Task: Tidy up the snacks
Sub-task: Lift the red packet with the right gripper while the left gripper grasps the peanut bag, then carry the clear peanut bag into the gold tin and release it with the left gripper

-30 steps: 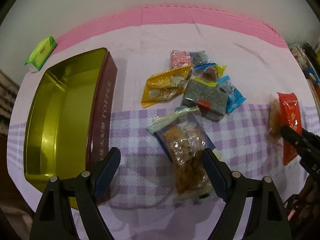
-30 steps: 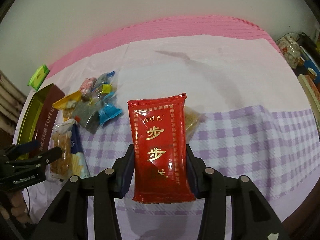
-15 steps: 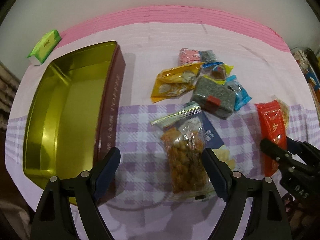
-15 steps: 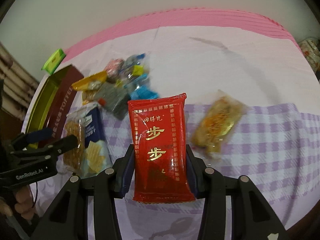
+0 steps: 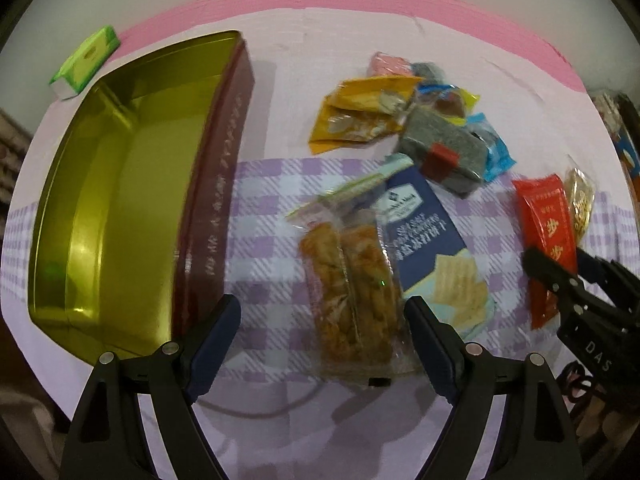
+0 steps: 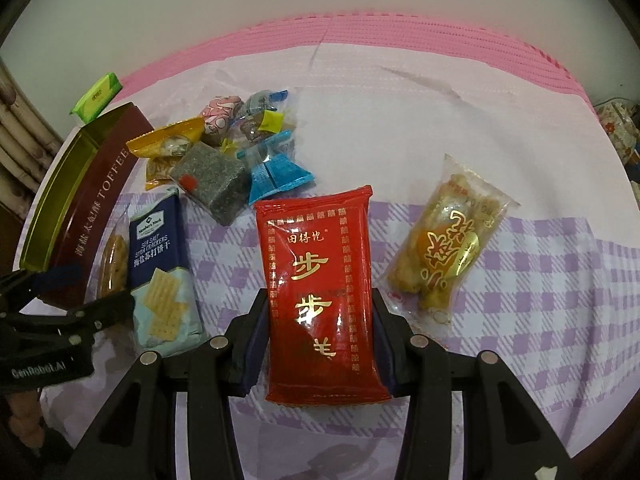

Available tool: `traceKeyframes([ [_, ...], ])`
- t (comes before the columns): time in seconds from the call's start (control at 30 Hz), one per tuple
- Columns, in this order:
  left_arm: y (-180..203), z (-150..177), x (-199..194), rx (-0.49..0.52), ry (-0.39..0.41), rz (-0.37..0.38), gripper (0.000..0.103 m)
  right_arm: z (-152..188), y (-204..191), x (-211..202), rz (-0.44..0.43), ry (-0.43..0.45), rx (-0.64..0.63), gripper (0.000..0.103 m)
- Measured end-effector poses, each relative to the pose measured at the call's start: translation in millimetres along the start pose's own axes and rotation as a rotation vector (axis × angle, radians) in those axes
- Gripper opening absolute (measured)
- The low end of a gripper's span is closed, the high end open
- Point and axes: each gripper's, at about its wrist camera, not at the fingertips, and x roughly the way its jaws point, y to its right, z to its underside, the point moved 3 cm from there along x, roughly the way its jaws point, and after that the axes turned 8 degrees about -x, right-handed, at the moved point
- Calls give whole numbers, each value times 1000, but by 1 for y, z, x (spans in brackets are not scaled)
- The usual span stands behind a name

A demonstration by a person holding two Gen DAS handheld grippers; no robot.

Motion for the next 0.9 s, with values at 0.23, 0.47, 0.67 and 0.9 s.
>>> traceKeyframes([
  [0.23, -6, -2, 4, 15, 7, -17, 71, 0, 1, 0, -4, -1, 4, 43],
  [0.47, -1, 1, 10, 52, -4, -48, 43, -1, 0, 0, 0, -2, -1, 43],
  [0.67, 3, 4, 6, 67, 10, -45, 40, -1, -1, 1, 7, -6, -11, 44],
  [0.9, 6, 2, -17, 88, 31, -17, 40, -1, -3, 3, 25, -24, -32, 44],
])
